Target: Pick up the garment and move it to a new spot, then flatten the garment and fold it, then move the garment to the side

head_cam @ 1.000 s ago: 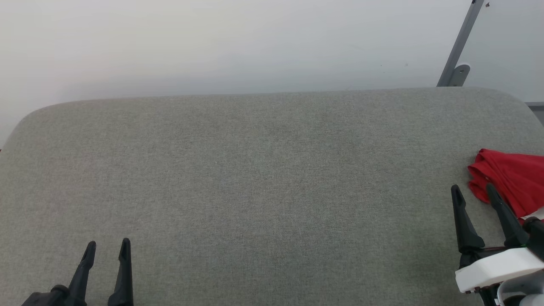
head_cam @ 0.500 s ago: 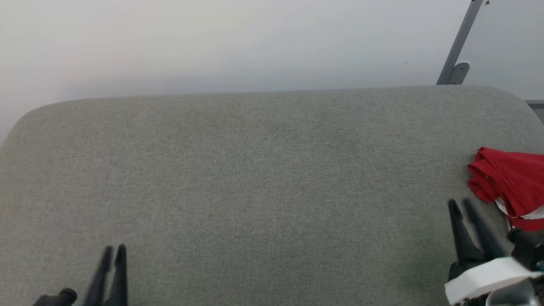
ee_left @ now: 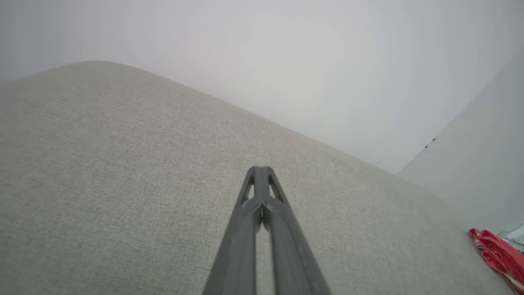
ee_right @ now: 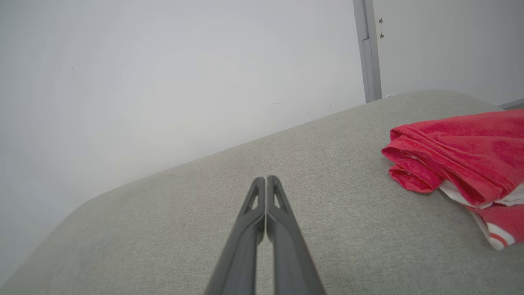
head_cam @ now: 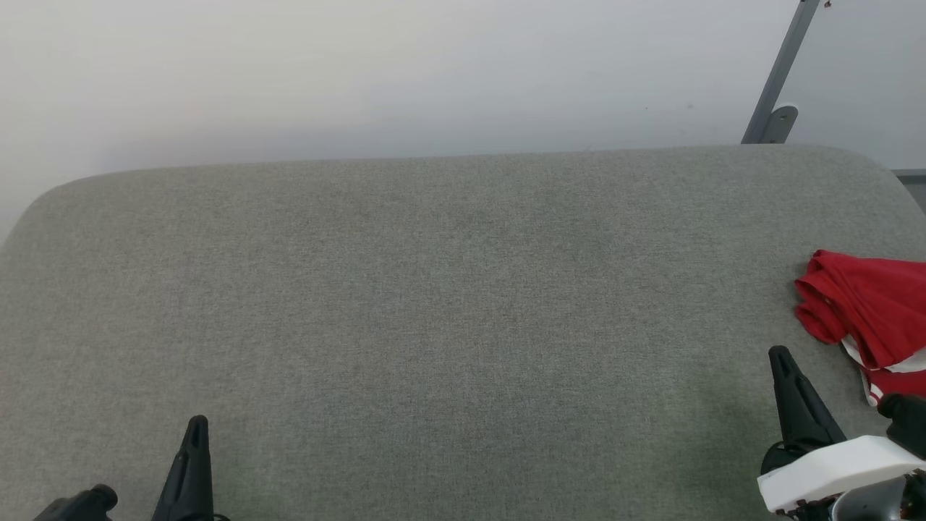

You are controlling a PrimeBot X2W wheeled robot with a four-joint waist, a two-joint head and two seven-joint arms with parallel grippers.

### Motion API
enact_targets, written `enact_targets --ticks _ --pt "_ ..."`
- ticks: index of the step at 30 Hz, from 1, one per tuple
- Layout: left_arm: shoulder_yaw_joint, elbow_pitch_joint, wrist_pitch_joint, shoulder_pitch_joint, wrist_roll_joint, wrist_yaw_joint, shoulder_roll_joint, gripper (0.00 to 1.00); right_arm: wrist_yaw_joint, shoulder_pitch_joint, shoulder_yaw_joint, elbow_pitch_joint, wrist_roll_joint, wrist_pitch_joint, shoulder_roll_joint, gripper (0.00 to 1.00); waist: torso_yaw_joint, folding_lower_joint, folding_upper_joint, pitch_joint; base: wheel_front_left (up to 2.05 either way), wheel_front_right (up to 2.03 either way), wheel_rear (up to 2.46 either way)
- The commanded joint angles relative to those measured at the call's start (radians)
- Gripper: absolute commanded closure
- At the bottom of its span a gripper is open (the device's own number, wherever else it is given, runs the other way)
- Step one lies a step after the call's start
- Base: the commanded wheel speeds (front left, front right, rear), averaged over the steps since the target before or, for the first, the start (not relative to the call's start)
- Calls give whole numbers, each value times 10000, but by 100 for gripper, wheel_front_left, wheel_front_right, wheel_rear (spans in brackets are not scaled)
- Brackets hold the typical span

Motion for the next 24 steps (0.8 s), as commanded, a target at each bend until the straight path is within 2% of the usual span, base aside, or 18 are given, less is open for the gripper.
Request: enact_targets --ticks 1,24 --pt "69 -66 109 -317 -447 8 55 100 -3 -282 -82 -68 436 73 6 100 -3 0 -1 0 0 0 0" --pt "198 363 928 -1047 -3385 7 -206 100 -7 -631 -259 315 3420 587 308 100 -45 0 -1 3 0 0 0"
